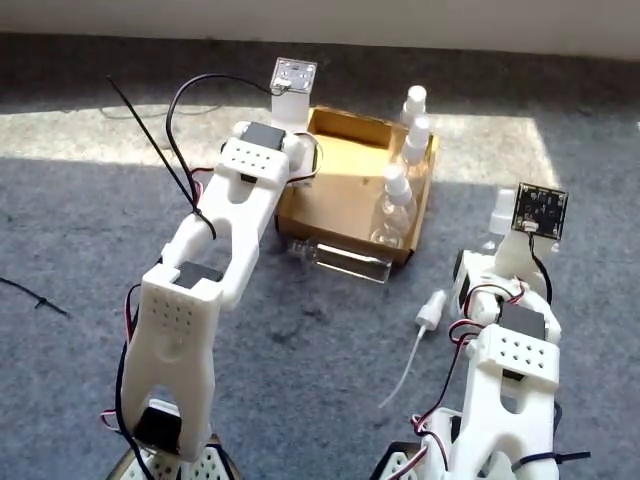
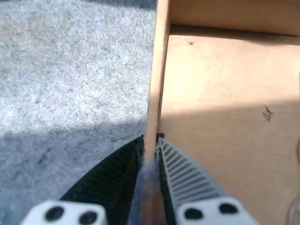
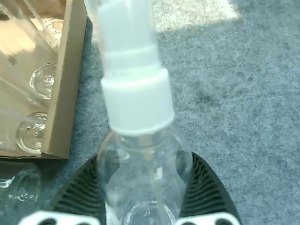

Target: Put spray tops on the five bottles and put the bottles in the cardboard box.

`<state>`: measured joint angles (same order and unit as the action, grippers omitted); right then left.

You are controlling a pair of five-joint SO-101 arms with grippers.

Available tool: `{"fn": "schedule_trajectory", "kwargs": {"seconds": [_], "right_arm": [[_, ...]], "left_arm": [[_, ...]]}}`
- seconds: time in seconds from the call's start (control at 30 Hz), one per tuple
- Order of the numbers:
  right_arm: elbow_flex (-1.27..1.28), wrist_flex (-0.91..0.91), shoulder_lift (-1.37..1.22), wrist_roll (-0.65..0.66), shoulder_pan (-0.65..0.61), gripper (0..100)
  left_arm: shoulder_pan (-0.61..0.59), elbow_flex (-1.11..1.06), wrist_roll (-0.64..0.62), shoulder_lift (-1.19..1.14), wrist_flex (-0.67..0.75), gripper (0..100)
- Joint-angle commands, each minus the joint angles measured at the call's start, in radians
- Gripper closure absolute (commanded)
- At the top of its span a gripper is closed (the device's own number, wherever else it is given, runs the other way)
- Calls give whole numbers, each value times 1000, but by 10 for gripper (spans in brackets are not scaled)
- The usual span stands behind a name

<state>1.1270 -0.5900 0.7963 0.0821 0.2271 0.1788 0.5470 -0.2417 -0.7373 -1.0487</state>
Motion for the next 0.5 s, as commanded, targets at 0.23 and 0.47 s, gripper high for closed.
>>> {"fn": "schedule_trajectory", "kwargs": {"seconds": [0.23,0.47], "right_arm": [[-13,19,16,9,-7,994],[-13,19,16,9,-7,994]], "left_arm": [[-79,5,-49,28,-8,982],[-82,5,-57,28,-15,985]]}}
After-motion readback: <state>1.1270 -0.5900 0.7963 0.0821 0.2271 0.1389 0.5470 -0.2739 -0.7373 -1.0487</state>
